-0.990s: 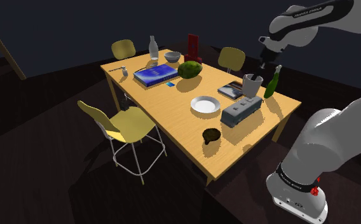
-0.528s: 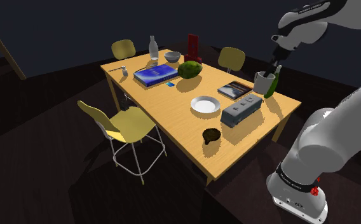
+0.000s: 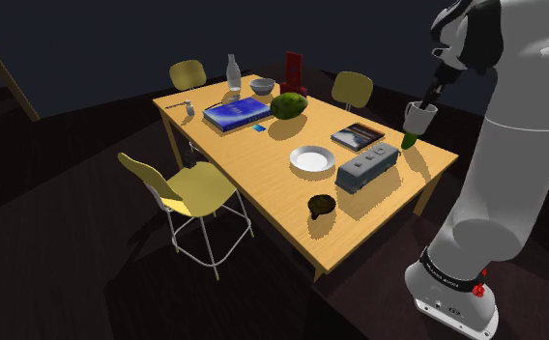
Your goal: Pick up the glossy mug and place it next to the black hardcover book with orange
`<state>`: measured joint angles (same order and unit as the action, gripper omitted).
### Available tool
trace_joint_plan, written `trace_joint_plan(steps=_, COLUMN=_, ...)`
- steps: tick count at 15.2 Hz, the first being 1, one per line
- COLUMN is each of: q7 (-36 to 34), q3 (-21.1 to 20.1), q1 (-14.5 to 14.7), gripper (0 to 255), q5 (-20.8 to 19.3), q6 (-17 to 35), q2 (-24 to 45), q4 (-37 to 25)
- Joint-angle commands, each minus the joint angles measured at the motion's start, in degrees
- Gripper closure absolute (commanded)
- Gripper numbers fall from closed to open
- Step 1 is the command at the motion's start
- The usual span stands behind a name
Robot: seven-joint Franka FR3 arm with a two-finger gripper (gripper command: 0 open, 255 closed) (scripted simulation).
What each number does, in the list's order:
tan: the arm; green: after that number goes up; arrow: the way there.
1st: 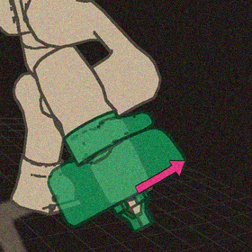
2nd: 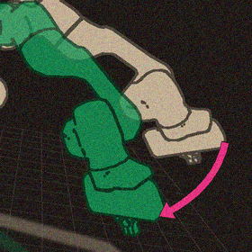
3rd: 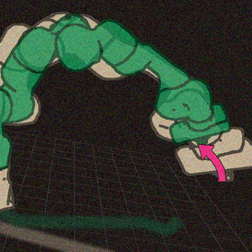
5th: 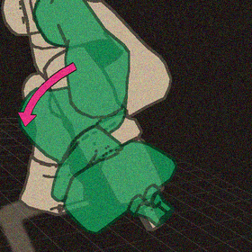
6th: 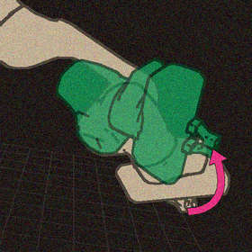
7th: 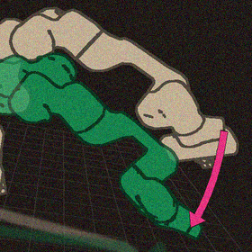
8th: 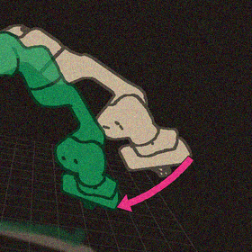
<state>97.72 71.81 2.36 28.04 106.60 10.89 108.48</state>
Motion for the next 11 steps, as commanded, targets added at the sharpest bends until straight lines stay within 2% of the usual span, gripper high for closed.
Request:
trace_joint_plan(steps=1, q7=6.32, q3=-3.39, q1=-9.51, gripper=255, q5=7.54, q6=-5.18, q2=8.9, q4=-6.68)
trace_joint_plan(steps=11, q7=9.72, q3=-6.7, q1=-11.71, gripper=255, q5=10.75, q6=0.32, q2=11.55, q4=-2.08)
